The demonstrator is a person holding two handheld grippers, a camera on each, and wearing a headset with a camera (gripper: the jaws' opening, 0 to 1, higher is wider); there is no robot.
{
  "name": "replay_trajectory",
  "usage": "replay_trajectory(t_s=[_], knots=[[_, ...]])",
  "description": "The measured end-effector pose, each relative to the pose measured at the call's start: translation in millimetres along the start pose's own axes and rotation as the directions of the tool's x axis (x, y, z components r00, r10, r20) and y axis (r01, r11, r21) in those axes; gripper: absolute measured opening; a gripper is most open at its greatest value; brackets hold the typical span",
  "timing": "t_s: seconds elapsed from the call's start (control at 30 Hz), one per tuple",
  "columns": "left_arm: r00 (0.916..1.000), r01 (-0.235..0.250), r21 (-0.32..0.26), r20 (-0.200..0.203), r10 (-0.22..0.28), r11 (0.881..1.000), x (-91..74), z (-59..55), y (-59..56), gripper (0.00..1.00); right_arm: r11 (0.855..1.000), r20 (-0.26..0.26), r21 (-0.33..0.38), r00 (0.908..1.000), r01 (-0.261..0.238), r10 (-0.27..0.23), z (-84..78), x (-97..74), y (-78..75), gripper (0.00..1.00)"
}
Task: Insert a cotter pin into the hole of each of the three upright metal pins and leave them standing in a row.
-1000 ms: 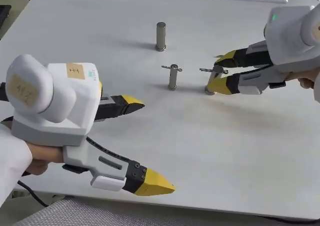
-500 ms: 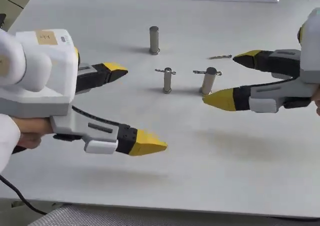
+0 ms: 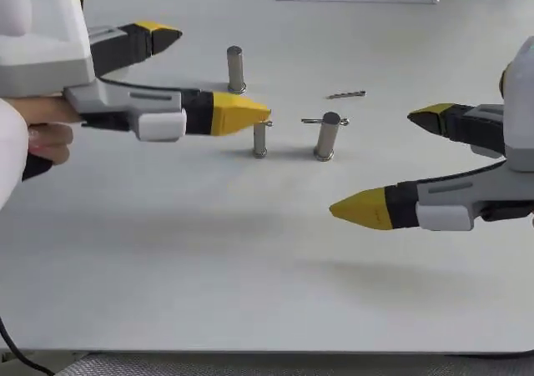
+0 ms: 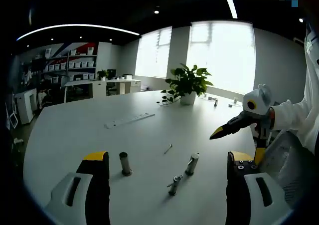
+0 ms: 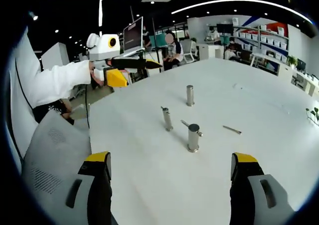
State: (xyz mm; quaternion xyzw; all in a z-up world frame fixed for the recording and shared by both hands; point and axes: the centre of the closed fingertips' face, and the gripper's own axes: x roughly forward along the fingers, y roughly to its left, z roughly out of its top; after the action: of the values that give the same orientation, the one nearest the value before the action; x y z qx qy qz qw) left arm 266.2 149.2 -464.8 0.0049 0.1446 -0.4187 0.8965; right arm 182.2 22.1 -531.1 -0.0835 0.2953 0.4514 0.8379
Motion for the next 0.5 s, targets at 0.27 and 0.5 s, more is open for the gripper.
replay_trajectory(t_s=[0.27, 0.5], knots=[[0.9947, -0.101, -0.003, 0.021, 0.101, 0.995, 26.1, 7.1, 47.8, 0.79, 1.0, 0.028, 0.002, 0.9994, 0.018, -0.018, 5.3, -10.0, 13.4, 0.98], [0.9929, -0.104, -0.06, -0.064, 0.1, 0.993, 48.9, -20.3, 65.4, 0.55, 0.997, 0.022, 0.049, 0.9983, 0.052, -0.053, -6.5, -15.0, 10.1, 0.98]])
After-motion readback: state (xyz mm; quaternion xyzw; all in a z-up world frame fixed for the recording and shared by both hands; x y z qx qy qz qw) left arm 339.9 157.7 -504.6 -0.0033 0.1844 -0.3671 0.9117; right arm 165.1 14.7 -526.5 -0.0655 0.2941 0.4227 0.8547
